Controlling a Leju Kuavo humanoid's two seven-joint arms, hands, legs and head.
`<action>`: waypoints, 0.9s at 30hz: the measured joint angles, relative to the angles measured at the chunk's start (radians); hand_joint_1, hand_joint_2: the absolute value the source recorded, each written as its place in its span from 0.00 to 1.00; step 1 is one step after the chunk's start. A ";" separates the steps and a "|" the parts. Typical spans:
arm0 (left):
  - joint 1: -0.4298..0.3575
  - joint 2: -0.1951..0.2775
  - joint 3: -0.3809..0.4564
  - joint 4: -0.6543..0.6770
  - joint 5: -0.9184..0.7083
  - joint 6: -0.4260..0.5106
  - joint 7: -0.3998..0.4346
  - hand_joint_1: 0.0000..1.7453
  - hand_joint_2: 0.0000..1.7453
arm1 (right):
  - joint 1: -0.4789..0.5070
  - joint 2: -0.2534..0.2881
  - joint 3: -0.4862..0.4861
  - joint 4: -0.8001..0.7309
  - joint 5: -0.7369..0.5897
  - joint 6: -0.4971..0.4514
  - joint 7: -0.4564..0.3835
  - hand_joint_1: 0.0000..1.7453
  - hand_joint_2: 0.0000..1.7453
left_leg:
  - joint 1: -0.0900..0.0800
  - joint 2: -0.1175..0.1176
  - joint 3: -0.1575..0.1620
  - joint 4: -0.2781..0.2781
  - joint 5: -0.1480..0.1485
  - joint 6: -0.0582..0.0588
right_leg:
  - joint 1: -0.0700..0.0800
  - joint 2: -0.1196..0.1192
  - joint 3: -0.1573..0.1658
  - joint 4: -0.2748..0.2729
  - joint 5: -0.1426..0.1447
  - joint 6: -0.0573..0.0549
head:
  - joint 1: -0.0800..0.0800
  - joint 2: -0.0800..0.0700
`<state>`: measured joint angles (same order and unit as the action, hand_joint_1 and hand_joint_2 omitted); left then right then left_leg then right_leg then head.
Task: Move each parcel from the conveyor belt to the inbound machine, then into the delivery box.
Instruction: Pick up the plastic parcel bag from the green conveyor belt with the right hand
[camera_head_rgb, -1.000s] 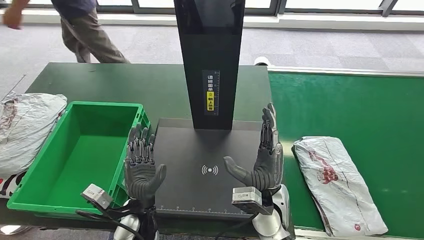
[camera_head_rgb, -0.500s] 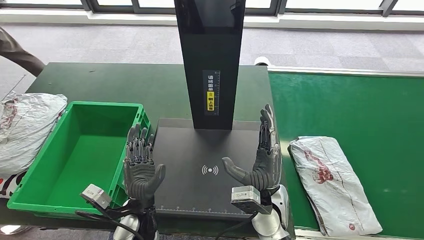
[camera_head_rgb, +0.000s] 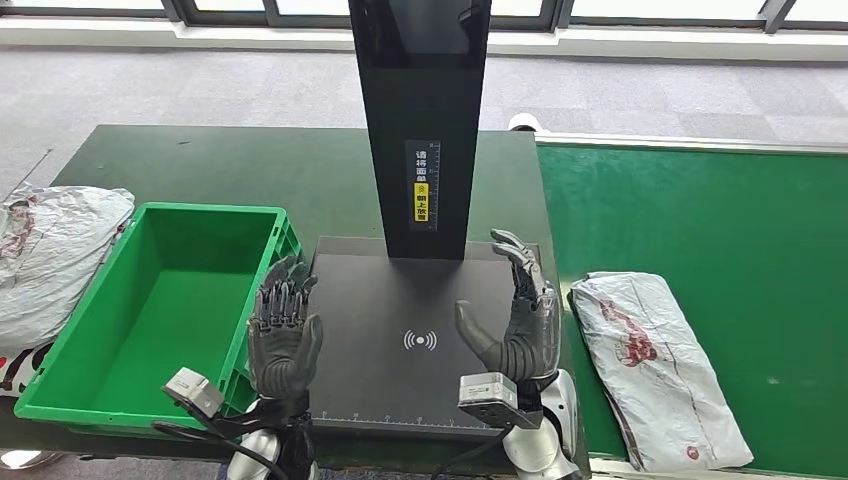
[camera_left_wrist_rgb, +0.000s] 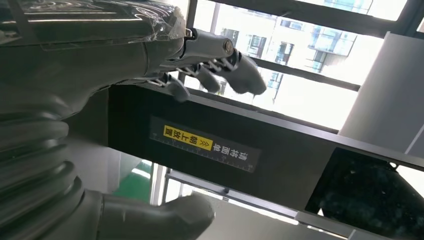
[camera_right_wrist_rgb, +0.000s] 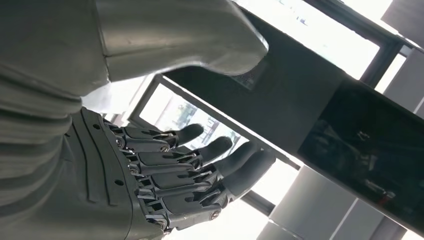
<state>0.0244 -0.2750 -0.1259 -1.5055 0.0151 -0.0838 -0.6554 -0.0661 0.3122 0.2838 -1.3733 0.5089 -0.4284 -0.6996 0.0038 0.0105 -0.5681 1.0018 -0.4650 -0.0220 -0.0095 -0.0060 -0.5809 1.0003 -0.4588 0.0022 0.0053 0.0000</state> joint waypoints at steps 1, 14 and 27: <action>-0.001 0.000 0.001 0.004 0.000 0.004 0.000 0.00 1.00 | 0.000 0.000 0.000 0.000 0.004 -0.002 0.000 0.00 1.00 | 0.000 0.000 0.000 0.000 0.000 0.000 | 0.000 0.000 0.000 0.000 0.000 0.000 | 0.000 0.000; -0.007 -0.001 0.010 0.052 -0.030 0.016 0.000 0.00 1.00 | -0.002 0.003 -0.003 0.021 0.011 -0.001 0.000 0.00 1.00 | 0.000 0.000 0.000 0.000 0.000 0.000 | 0.000 0.000 0.000 0.000 0.000 0.000 | 0.000 0.000; -0.009 -0.001 0.010 0.061 -0.031 0.031 0.000 0.00 1.00 | -0.001 0.003 -0.003 0.022 0.010 -0.003 -0.001 0.00 1.00 | 0.000 0.000 0.000 0.000 0.000 0.000 | 0.000 0.000 0.000 0.000 0.000 0.000 | 0.000 0.000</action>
<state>0.0154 -0.2762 -0.1156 -1.4445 -0.0163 -0.0533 -0.6554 -0.0675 0.3151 0.2804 -1.3512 0.5184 -0.4310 -0.7004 0.0038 0.0109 -0.5679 1.0019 -0.4650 -0.0221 -0.0095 -0.0058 -0.5812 1.0003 -0.4587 0.0022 0.0053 0.0000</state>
